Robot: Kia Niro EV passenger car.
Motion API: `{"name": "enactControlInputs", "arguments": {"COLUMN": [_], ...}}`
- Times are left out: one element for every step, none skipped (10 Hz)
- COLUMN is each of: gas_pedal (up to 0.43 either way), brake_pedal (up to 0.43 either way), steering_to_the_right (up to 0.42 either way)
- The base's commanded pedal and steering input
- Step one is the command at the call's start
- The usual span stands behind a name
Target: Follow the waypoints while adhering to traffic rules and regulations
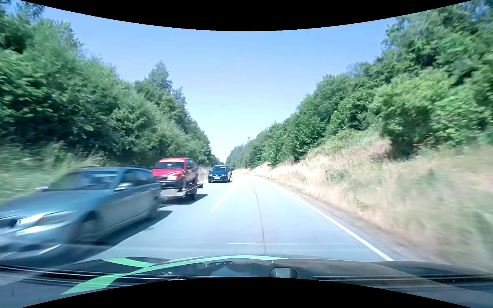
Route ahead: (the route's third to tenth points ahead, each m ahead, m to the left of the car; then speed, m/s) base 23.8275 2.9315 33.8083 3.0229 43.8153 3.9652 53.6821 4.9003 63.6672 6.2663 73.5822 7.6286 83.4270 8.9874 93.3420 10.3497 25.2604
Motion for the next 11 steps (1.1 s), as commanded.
{"name": "enactControlInputs", "arguments": {"gas_pedal": [0.248, 0.248, 0.26, 0.28, 0.287, 0.311, 0.331, 0.331, 0.331, 0.331, 0.331], "brake_pedal": [0.0, 0.0, 0.0, 0.0, 0.0, 0.0, 0.0, 0.0, 0.0, 0.0, 0.0], "steering_to_the_right": [-0.015, -0.015, -0.015, -0.017, -0.018, -0.018, -0.018, -0.018, -0.018, -0.018, -0.018]}}
